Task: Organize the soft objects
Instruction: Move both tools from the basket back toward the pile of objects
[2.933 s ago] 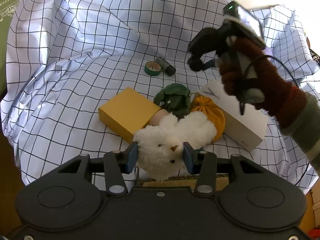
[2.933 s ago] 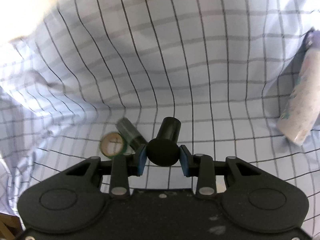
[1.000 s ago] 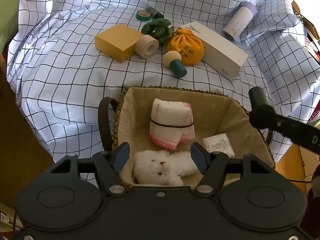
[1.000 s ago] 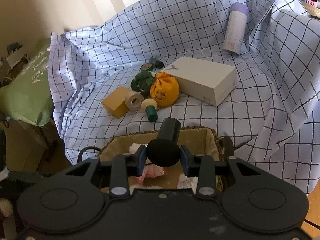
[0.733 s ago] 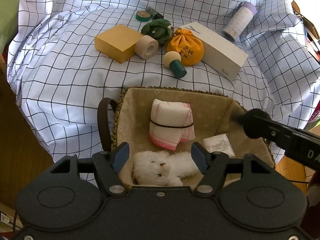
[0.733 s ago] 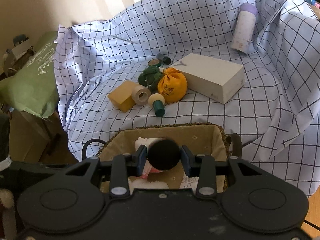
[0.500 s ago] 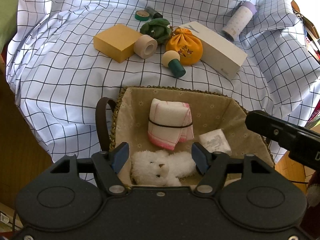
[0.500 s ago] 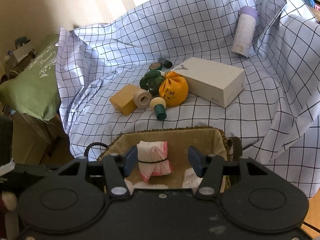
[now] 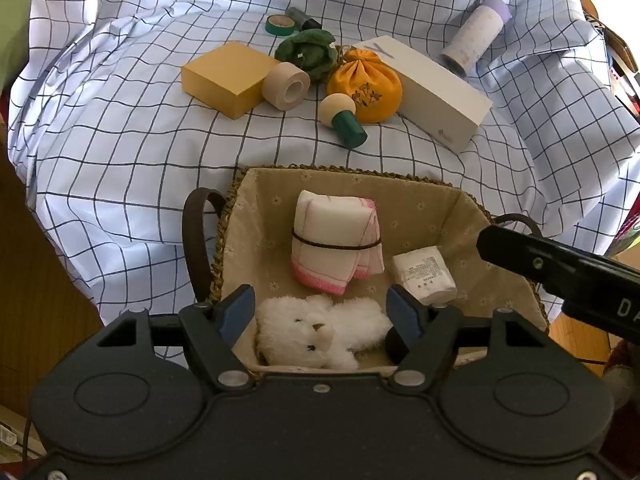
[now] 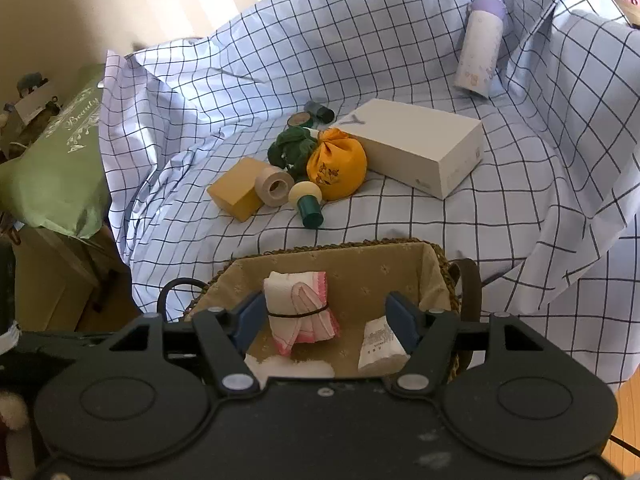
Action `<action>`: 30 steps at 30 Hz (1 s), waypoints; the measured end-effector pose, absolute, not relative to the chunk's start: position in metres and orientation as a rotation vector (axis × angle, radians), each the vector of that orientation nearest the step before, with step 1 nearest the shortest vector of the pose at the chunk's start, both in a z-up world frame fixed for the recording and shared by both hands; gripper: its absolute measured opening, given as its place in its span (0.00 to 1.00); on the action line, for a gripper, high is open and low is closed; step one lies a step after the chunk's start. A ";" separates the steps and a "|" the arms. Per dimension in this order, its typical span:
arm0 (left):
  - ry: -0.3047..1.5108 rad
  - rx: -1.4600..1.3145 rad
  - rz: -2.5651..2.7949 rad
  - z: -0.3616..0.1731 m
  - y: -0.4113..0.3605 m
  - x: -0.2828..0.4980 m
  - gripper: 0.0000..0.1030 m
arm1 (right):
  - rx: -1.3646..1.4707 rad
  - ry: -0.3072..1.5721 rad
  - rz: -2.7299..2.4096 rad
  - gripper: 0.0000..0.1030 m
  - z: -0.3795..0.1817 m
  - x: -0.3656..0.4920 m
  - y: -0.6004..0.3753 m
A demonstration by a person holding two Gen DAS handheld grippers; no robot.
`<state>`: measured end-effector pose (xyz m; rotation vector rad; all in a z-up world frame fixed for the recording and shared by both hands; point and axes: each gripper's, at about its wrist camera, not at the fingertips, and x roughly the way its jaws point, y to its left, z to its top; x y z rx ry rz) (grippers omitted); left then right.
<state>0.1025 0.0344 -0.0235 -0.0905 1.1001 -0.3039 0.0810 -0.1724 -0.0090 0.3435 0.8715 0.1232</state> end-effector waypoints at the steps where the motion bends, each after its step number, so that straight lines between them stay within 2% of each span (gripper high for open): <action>1: 1.101 -0.090 -0.304 -0.024 0.034 0.103 0.66 | 0.346 0.873 0.122 0.65 -0.010 0.081 -0.173; 20: 1.097 -0.087 -0.287 -0.023 0.033 0.105 0.66 | 0.385 0.906 0.067 0.77 -0.019 0.087 -0.177; 30: 1.095 -0.078 -0.293 -0.021 0.028 0.108 0.66 | 0.406 0.914 0.059 0.78 -0.022 0.090 -0.180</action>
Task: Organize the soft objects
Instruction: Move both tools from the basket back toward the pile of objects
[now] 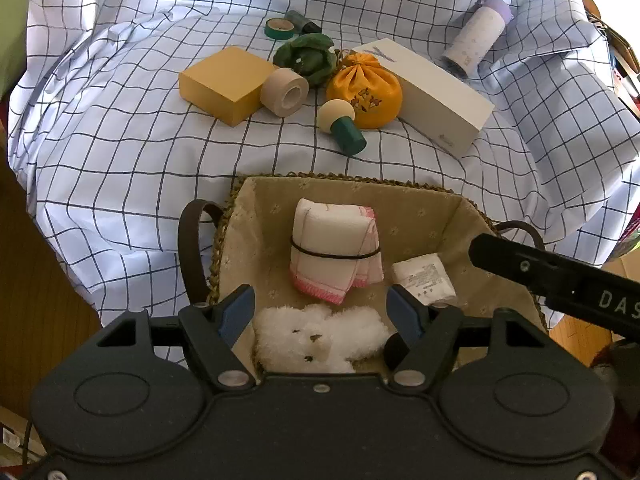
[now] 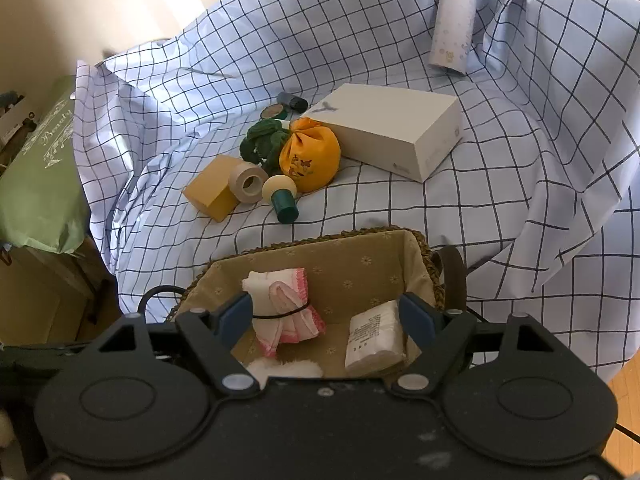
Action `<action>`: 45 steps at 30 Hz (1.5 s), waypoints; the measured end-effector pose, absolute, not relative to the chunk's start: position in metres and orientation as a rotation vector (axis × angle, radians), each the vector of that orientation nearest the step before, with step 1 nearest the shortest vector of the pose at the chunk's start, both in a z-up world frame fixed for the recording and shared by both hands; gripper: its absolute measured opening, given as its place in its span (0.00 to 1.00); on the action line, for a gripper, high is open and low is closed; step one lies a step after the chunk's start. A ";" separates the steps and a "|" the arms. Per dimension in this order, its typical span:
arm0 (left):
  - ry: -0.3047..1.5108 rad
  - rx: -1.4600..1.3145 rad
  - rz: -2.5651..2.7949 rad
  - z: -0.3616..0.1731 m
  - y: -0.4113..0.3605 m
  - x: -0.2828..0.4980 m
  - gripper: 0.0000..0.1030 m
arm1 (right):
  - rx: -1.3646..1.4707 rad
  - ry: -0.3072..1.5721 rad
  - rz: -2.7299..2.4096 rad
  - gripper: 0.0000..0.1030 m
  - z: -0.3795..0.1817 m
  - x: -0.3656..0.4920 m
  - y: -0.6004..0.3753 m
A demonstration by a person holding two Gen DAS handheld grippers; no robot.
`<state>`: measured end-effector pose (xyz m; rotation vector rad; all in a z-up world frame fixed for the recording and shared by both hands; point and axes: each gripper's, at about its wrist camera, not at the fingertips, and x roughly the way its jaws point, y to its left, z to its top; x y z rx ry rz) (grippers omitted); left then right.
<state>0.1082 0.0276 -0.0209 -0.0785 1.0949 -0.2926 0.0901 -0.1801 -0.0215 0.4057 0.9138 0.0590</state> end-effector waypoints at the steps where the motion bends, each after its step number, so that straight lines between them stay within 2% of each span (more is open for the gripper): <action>1: 1.095 -0.076 -0.295 -0.021 0.028 0.109 0.66 | 0.407 0.915 0.059 0.78 -0.022 0.091 -0.181; 26: 1.136 -0.063 -0.307 -0.030 0.022 0.135 0.67 | 0.439 0.990 0.028 0.80 -0.034 0.124 -0.183; 45: 1.123 -0.103 -0.278 -0.030 0.034 0.161 0.67 | 0.395 0.963 0.038 0.81 -0.027 0.177 -0.167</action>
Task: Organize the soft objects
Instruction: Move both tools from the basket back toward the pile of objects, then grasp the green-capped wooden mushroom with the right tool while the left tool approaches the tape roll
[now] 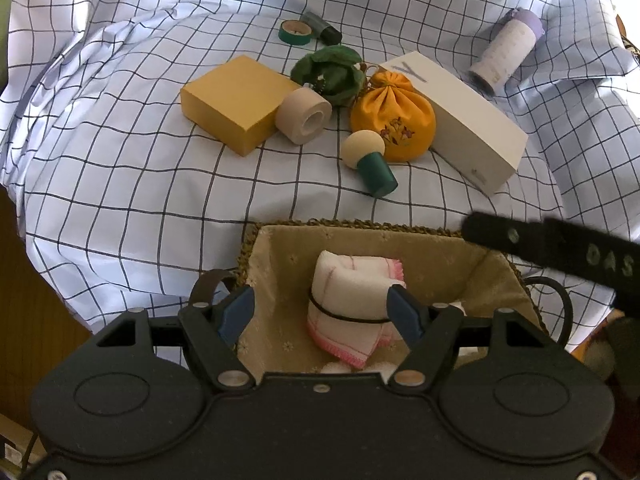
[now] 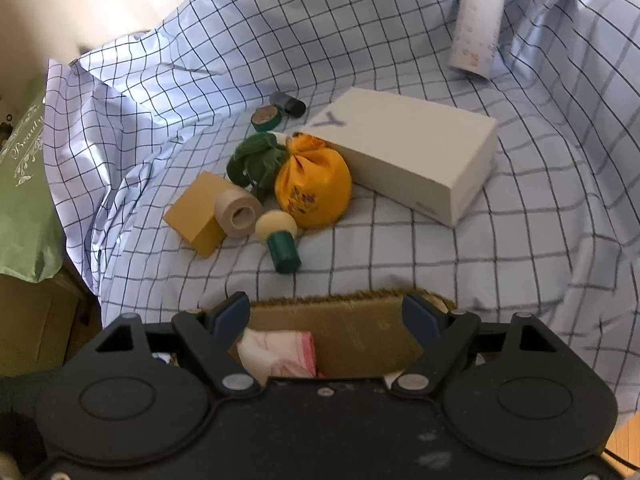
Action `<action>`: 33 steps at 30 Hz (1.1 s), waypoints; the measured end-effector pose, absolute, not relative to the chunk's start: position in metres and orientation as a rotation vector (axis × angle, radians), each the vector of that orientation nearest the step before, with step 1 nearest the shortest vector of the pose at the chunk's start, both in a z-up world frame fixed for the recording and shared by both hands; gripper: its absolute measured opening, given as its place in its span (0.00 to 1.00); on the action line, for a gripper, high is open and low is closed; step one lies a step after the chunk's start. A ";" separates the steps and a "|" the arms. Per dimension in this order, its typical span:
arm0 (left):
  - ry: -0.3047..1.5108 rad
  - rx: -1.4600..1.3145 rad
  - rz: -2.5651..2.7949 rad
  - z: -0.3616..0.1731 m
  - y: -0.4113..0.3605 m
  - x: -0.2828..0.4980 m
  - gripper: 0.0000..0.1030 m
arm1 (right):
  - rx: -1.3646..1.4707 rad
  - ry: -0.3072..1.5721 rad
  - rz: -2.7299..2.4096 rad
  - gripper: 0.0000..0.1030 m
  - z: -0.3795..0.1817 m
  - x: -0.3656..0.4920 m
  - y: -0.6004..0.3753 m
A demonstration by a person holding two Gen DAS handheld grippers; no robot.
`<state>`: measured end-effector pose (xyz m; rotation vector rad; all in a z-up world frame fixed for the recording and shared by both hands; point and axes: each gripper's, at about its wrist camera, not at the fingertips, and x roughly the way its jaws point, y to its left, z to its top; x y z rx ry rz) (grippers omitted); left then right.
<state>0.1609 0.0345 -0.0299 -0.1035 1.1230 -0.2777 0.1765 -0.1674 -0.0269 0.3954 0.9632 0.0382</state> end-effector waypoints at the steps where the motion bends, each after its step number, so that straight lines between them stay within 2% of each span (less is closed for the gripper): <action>1: 1.123 -0.104 -0.279 -0.030 0.035 0.161 0.67 | 0.392 0.958 0.042 0.81 -0.026 0.181 -0.165; 16: 1.092 -0.198 -0.291 -0.023 0.057 0.166 0.67 | 0.313 0.949 0.050 0.81 -0.035 0.232 -0.129; 22: 1.029 -0.259 -0.281 -0.008 0.073 0.166 0.67 | 0.251 0.953 0.067 0.69 -0.044 0.247 -0.113; 29: 1.004 -0.289 -0.199 -0.010 0.094 0.178 0.67 | 0.201 0.975 0.094 0.47 -0.059 0.264 -0.097; 33: 1.033 -0.302 -0.172 -0.019 0.099 0.185 0.67 | 0.169 0.981 0.089 0.47 -0.066 0.272 -0.090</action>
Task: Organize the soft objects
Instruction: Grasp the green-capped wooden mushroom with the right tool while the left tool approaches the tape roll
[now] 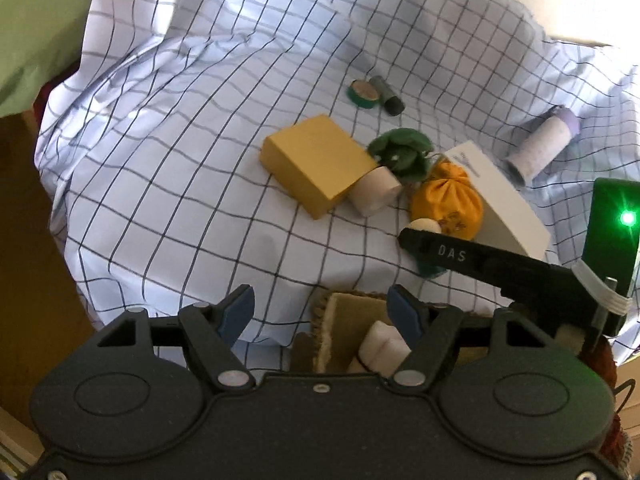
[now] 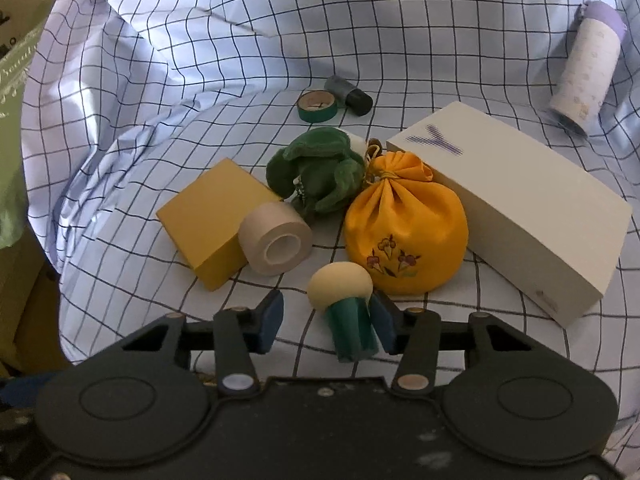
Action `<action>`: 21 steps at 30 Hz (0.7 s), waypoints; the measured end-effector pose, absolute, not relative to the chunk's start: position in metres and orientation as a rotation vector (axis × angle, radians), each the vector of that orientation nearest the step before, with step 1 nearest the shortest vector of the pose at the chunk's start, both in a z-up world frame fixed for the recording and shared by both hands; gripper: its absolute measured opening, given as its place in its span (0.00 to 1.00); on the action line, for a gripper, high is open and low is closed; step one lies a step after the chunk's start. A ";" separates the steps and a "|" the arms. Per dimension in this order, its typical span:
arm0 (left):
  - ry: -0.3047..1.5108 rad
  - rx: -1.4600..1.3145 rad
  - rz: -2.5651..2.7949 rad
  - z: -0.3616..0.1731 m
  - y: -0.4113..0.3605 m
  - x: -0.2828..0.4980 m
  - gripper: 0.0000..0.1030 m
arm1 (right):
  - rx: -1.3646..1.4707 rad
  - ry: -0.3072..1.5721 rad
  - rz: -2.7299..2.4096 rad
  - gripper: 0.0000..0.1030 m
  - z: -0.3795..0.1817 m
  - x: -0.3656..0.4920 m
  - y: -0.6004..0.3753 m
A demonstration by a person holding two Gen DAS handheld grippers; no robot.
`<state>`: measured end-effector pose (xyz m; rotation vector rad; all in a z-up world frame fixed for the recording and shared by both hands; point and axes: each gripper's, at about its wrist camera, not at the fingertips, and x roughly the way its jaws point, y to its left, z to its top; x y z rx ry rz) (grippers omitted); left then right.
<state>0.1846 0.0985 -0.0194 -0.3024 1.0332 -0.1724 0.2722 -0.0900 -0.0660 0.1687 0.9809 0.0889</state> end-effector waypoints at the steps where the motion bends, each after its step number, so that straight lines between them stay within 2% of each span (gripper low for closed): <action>1: 1.039 -0.304 -0.168 -0.021 0.099 0.186 0.67 | 0.164 0.982 0.090 0.47 -0.067 0.274 -0.089; 3: 1.046 -0.301 -0.167 -0.023 0.099 0.186 0.67 | 0.160 0.981 0.088 0.46 -0.069 0.278 -0.087; 6: 1.055 -0.294 -0.167 -0.025 0.098 0.188 0.67 | 0.138 0.971 0.076 0.37 -0.070 0.280 -0.084; 8: 1.059 -0.290 -0.168 -0.025 0.097 0.190 0.67 | 0.127 0.966 0.067 0.36 -0.071 0.282 -0.084; 14: 1.067 -0.273 -0.170 -0.026 0.091 0.191 0.67 | 0.156 0.995 0.075 0.40 -0.081 0.285 -0.087; 17: 1.069 -0.263 -0.168 -0.027 0.088 0.190 0.67 | 0.146 0.973 0.092 0.34 -0.081 0.282 -0.084; 21: 1.066 -0.249 -0.159 -0.025 0.086 0.191 0.67 | 0.157 0.965 0.094 0.34 -0.077 0.279 -0.086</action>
